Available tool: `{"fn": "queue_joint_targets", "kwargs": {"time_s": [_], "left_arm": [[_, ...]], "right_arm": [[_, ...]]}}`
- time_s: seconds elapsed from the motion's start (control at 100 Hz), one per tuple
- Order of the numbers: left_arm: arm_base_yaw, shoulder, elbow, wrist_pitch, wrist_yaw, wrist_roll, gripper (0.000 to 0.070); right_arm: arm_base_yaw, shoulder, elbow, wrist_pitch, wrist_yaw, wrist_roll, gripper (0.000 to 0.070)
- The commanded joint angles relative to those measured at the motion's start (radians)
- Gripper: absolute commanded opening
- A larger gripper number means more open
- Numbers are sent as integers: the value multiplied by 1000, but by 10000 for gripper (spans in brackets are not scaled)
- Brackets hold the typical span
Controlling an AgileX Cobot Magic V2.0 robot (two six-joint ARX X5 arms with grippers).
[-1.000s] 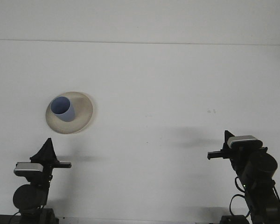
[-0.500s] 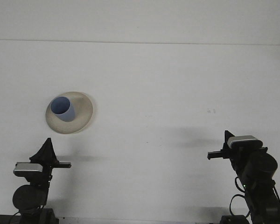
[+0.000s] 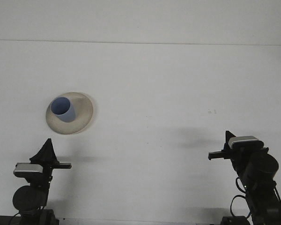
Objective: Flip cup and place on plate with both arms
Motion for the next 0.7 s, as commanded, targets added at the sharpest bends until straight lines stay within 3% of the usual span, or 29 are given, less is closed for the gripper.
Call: {"fn": "queue_joint_targets", "kwargs": {"time_s": [0.0, 0.36, 0.69], "left_arm": [[2, -2, -20, 10, 0, 1, 12], [2, -2, -20, 10, 0, 1, 12], [1, -2, -20, 10, 0, 1, 12]], "right_arm": [[0, -10, -2, 29, 12, 15, 0], [-1, -269, -240, 289, 24, 16, 0], [-2, -595, -449, 289, 25, 16, 0]]}}
